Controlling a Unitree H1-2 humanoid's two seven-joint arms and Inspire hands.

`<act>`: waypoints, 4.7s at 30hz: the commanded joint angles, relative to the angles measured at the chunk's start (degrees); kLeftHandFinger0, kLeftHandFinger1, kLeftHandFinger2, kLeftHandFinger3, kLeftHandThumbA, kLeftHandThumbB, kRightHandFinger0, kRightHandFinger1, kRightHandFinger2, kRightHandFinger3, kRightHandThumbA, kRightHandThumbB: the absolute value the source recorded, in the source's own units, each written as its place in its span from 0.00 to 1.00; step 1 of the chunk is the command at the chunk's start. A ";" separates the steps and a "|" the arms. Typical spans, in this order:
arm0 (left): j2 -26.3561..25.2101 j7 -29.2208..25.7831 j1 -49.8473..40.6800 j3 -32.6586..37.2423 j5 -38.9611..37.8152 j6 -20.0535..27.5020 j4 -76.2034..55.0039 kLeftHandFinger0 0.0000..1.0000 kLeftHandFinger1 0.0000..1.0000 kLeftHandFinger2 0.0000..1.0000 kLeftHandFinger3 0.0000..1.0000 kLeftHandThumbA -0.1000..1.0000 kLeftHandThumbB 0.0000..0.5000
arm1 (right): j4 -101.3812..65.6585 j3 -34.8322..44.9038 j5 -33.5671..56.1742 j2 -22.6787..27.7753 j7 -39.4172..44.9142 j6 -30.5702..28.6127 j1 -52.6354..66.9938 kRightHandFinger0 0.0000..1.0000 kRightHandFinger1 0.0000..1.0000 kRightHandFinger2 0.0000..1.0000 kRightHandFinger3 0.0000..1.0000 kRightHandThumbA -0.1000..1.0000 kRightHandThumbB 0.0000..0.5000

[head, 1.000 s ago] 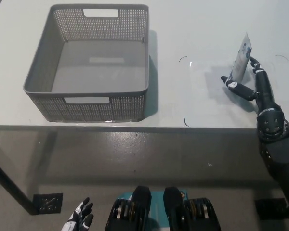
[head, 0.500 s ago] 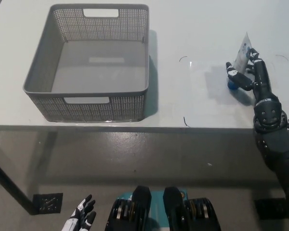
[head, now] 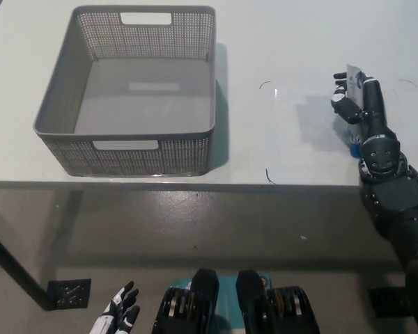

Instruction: Use the right hand to pick up a shampoo and place it into a container on the left side

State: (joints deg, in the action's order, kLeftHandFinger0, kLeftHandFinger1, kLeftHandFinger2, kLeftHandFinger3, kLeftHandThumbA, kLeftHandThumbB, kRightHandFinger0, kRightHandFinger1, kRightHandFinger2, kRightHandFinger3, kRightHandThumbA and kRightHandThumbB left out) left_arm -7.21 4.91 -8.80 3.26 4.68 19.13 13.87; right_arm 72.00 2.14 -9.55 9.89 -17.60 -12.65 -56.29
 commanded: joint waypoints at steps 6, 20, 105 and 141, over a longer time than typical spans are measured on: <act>-0.70 0.23 0.87 0.06 0.06 1.47 -0.50 1.00 1.00 1.00 1.00 0.88 0.43 | -3.71 1.03 1.74 0.10 -3.10 -2.63 -3.42 0.00 0.30 0.71 0.68 0.00 0.28; -0.32 -0.04 0.58 -0.13 -0.04 1.26 -0.25 0.98 1.00 1.00 1.00 0.88 0.38 | -29.53 -0.36 0.12 -4.97 -2.37 6.40 -2.85 0.00 0.26 0.69 0.69 0.00 0.31; -1.11 2.72 4.18 5.67 1.68 0.20 1.88 0.90 0.96 1.00 1.00 0.73 0.29 | -51.08 -4.10 3.90 -11.48 7.22 9.07 0.37 1.00 1.00 1.00 1.00 0.89 0.64; -0.11 1.26 3.55 1.61 -0.84 5.00 0.52 1.00 1.00 1.00 1.00 1.00 0.49 | -71.65 -2.96 17.55 -5.76 17.59 -6.37 67.25 1.00 1.00 1.00 1.00 0.89 0.65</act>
State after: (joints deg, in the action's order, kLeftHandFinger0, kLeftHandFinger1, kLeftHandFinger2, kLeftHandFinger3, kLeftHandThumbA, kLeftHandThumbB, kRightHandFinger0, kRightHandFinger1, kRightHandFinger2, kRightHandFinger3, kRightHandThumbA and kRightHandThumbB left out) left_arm -7.32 6.72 -5.38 5.72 5.20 21.14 16.78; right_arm -2.14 -0.14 5.93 4.99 -3.28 -12.59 10.29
